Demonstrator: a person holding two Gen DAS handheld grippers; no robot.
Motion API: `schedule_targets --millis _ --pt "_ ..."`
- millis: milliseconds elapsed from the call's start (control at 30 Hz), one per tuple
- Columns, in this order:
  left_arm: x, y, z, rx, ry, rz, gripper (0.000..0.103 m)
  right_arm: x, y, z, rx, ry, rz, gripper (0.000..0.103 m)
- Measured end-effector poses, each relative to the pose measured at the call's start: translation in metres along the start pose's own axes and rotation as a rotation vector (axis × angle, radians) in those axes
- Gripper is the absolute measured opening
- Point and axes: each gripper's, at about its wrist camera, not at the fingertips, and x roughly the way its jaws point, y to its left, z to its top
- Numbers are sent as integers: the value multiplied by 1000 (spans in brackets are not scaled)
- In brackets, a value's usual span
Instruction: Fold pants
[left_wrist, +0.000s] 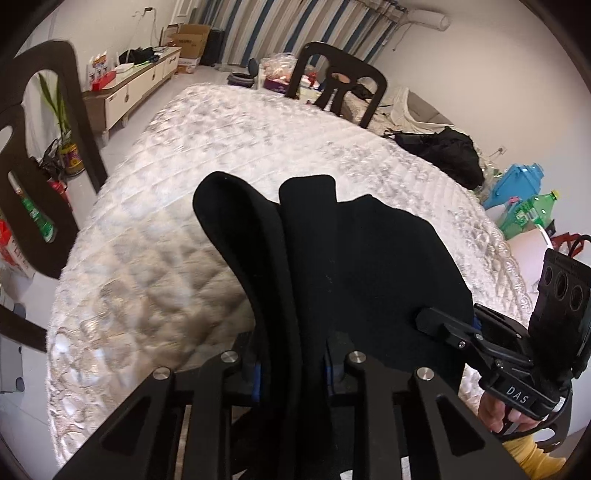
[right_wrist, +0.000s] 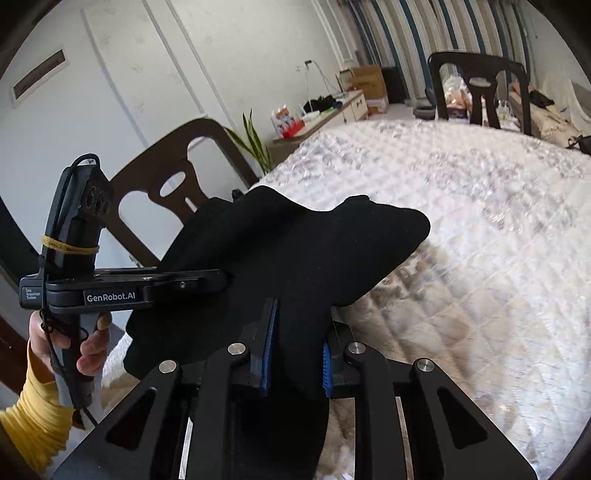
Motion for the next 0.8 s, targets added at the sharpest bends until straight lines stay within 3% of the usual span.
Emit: schedule_targets --millis 800 --pt "91 -160 42 134 95 -216 25 -100 -118 15 126 -141 -226 19"
